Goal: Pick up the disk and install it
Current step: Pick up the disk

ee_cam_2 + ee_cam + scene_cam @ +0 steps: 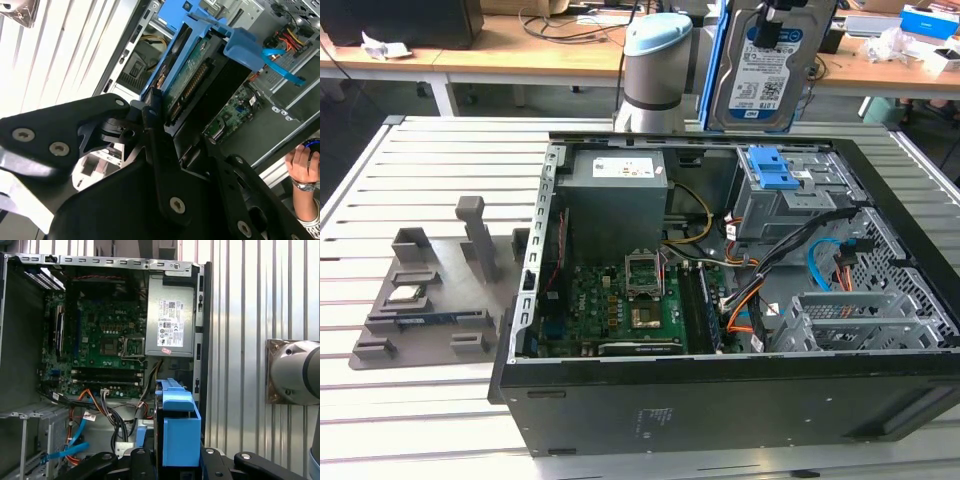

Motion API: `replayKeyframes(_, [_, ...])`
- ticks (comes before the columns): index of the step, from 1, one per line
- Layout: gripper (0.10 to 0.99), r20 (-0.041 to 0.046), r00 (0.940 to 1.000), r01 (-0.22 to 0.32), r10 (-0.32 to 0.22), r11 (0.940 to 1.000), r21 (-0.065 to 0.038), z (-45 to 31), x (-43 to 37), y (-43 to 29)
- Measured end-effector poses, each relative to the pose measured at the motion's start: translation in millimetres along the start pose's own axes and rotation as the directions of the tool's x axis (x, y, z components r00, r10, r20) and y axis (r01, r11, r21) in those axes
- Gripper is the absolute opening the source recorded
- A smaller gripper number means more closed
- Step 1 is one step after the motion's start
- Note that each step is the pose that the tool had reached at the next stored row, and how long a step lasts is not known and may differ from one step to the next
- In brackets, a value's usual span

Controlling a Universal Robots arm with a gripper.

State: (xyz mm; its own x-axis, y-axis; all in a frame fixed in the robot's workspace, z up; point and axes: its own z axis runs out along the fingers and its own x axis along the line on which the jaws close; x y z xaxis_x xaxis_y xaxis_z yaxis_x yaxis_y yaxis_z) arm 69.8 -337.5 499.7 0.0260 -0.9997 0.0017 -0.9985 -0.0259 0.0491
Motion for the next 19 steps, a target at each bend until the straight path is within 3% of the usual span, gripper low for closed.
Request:
replayKeyframes(9, [0.361, -0.0012, 1.0000, 0.000, 0.000, 1.0000, 0.000, 0.0, 17.9, 0.5])
replayKeyframes(19, [0.361, -0.0046, 1.0000, 0.000, 0.000, 1.0000, 0.000, 0.2, 30.4, 0.8])
